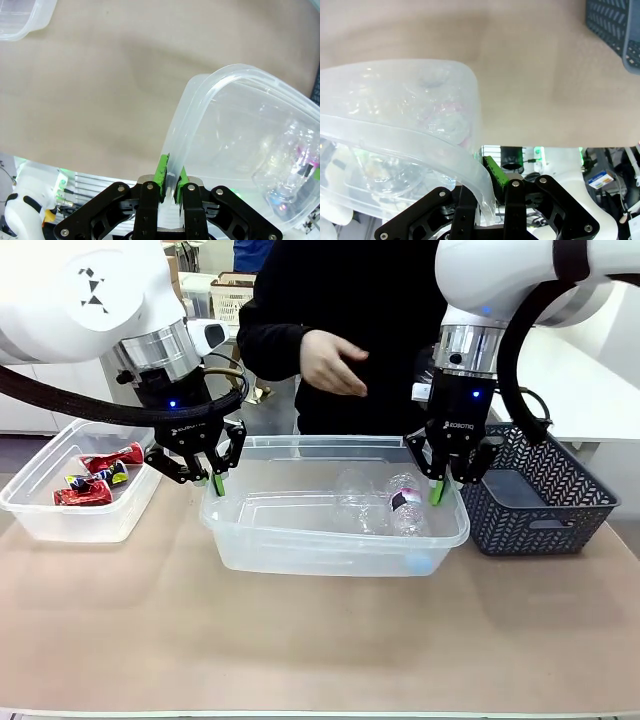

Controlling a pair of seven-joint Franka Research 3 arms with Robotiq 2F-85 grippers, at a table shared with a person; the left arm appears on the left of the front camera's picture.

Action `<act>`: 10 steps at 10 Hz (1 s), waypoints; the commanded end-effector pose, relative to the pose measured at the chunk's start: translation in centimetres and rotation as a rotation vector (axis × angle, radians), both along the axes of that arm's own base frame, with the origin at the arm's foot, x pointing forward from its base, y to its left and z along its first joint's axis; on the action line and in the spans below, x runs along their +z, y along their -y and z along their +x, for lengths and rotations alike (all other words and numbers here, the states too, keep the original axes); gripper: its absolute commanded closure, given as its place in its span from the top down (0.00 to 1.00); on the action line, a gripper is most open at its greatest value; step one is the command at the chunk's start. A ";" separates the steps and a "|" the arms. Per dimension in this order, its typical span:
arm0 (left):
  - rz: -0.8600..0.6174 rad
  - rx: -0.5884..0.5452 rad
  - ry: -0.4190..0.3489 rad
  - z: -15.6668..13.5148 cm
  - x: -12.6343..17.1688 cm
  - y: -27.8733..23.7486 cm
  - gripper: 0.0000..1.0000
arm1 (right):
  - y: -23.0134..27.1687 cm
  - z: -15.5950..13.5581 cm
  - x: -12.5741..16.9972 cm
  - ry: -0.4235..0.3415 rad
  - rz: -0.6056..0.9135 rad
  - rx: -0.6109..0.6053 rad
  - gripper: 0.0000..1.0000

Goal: Sort the waste into each basket.
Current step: Offer the picked Organizing box to the human.

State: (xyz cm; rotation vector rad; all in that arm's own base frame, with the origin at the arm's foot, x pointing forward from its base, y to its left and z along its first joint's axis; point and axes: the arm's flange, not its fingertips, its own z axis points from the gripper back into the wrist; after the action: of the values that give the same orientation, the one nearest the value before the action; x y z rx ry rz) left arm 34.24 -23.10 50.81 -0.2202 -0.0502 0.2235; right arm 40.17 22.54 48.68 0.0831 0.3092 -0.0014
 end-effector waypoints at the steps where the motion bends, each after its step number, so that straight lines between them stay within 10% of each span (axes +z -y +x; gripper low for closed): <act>1: -0.010 0.040 0.016 0.3 0.2 -0.3 0.00 | -0.2 -0.4 0.3 -0.014 0.001 0.023 0.00; 10: -0.010 0.040 0.016 0.3 0.2 -0.3 0.00 | -0.2 -0.4 0.3 -0.014 0.001 0.023 0.00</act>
State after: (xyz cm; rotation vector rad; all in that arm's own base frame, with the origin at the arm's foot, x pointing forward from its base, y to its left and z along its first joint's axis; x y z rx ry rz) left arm 34.23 -23.10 50.79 -0.2201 -0.0500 0.2235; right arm 40.17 22.54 48.67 0.0830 0.3094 -0.0013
